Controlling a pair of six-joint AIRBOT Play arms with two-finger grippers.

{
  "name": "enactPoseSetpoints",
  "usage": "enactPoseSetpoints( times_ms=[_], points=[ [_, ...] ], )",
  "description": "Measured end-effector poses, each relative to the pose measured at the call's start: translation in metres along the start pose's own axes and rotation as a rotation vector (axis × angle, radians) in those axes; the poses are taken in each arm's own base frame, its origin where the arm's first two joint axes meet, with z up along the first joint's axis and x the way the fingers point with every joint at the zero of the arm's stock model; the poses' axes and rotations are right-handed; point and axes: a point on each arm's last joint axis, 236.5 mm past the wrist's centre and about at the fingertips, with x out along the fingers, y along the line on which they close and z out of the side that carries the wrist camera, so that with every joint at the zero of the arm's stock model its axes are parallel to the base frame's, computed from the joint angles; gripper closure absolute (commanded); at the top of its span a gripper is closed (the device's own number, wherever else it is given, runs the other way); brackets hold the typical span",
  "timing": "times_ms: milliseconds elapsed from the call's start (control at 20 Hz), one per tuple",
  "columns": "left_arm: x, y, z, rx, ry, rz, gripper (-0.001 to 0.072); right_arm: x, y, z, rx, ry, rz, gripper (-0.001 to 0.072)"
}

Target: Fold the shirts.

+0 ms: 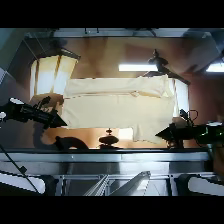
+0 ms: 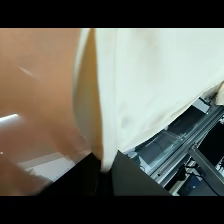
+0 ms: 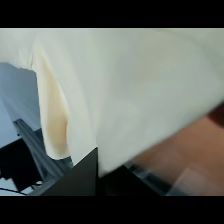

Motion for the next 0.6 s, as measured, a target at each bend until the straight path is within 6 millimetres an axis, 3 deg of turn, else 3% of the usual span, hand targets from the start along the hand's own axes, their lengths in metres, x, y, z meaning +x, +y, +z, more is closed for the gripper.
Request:
enactPoseSetpoints(
  times_ms=[250, 450, 600],
  points=[
    [-0.030, 0.011, 0.003, -0.016, -0.084, 0.019, 0.0686, -0.055, 0.024, 0.026, -0.024, -0.207, 0.059, 0.0686],
    [-0.051, -0.001, 0.000, -0.004, -0.130, -0.018, 0.0686, -0.085, 0.047, 0.040, -0.055, -0.338, 0.103, 0.0687],
    [-0.070, -0.021, 0.007, 0.050, -0.180, -0.052, 0.0686, -0.100, 0.069, 0.053, -0.091, -0.415, 0.152, 0.0686]
  ],
)
